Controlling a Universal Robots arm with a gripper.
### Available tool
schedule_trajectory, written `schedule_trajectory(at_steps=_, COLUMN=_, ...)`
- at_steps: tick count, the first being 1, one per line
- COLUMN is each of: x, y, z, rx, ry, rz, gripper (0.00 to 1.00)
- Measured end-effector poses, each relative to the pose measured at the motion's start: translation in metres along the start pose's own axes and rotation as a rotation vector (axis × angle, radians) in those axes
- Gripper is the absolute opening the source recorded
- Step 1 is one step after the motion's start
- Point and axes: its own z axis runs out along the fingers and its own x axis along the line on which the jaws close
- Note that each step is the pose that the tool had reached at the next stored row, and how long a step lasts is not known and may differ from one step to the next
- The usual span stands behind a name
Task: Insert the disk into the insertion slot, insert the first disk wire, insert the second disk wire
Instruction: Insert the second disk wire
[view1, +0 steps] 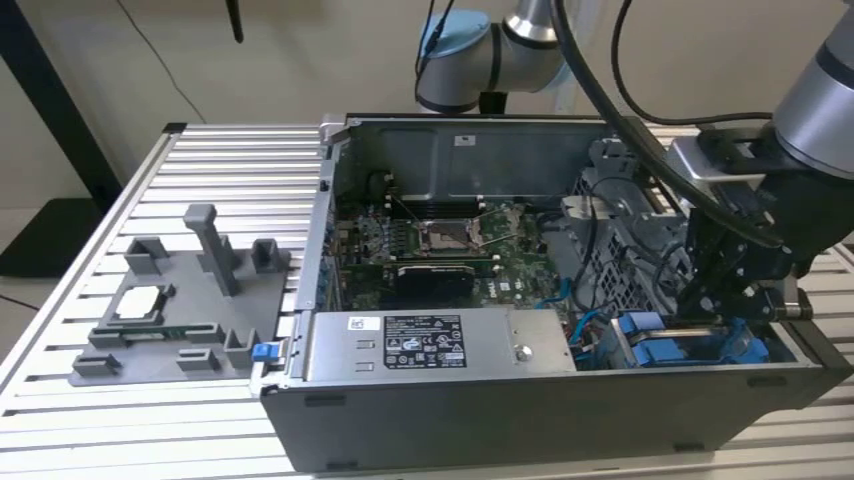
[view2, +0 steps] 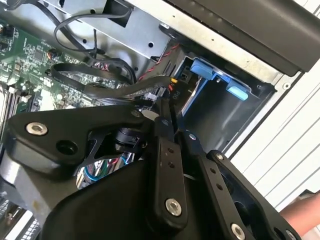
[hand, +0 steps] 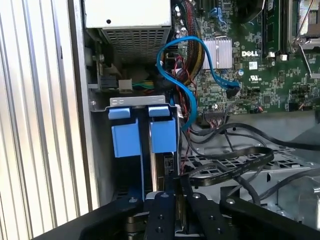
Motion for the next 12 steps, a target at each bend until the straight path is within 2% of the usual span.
schedule_trajectory(at_steps=2, x=-0.0001, y=0.0001, z=0.001, rx=-0.0002, ry=-0.0013, rz=0.0, gripper=0.0)
schedule_trajectory(at_steps=3, x=-0.0002, y=0.0001, z=0.0021, rx=-0.0005, ry=-0.0052, rz=0.0, gripper=1.0)
schedule_trajectory(at_steps=5, x=-0.0003, y=-0.0001, z=-0.0017, rx=-0.0007, ry=-0.0046, rz=0.0, gripper=1.0)
schedule_trajectory(at_steps=6, x=-0.0006, y=-0.0002, z=-0.0063, rx=-0.0011, ry=-0.0026, rz=0.0, gripper=1.0)
schedule_trajectory(at_steps=12, x=-0.0032, y=-0.001, z=-0.0337, rx=-0.004, ry=-0.0022, rz=0.0, gripper=1.0)
